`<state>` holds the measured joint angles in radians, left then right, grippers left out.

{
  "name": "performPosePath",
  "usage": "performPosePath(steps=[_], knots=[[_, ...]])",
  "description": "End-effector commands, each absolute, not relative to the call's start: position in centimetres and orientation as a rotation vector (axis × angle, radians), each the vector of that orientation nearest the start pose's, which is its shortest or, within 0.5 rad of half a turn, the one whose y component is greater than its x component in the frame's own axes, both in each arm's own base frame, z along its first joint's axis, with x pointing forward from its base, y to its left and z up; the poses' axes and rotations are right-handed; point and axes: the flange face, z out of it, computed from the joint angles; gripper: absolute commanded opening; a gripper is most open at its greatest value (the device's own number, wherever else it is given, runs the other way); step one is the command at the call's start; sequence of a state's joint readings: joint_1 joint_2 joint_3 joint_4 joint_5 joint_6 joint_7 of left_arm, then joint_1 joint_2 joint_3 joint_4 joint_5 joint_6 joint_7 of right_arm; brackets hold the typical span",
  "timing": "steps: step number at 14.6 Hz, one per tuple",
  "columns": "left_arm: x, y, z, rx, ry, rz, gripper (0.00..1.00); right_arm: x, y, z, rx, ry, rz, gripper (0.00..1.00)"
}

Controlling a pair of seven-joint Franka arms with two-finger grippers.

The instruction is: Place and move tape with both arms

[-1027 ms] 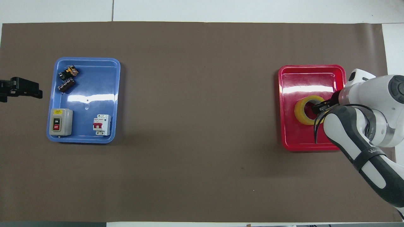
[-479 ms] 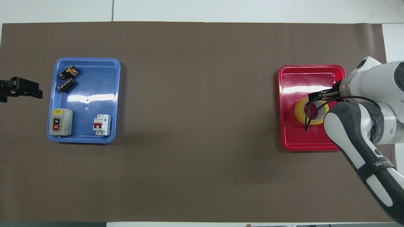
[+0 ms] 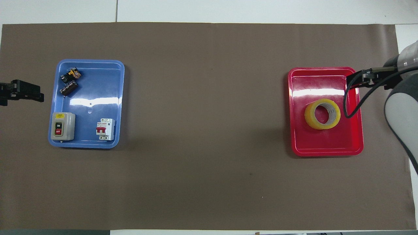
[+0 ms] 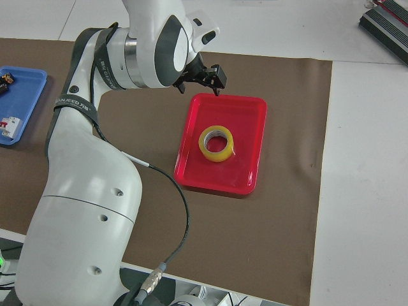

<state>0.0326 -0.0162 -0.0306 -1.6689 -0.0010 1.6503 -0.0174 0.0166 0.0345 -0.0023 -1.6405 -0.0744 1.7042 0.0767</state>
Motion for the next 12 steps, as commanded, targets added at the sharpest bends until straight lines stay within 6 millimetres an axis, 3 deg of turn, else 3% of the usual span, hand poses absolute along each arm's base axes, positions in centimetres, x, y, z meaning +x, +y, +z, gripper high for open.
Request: performPosePath(steps=[1,4,12], knots=[[55.2,0.1,59.8,-3.161,-0.017,0.014,1.00,55.7,-2.2,61.9,-3.165,0.205,-0.021,1.00],[55.2,0.1,59.8,-3.161,-0.017,0.012,1.00,53.3,-3.4,61.2,-3.153,0.347,0.087,1.00],[55.2,0.1,59.8,-3.161,-0.017,0.014,1.00,53.2,-2.4,61.6,-3.164,0.236,0.086,1.00]])
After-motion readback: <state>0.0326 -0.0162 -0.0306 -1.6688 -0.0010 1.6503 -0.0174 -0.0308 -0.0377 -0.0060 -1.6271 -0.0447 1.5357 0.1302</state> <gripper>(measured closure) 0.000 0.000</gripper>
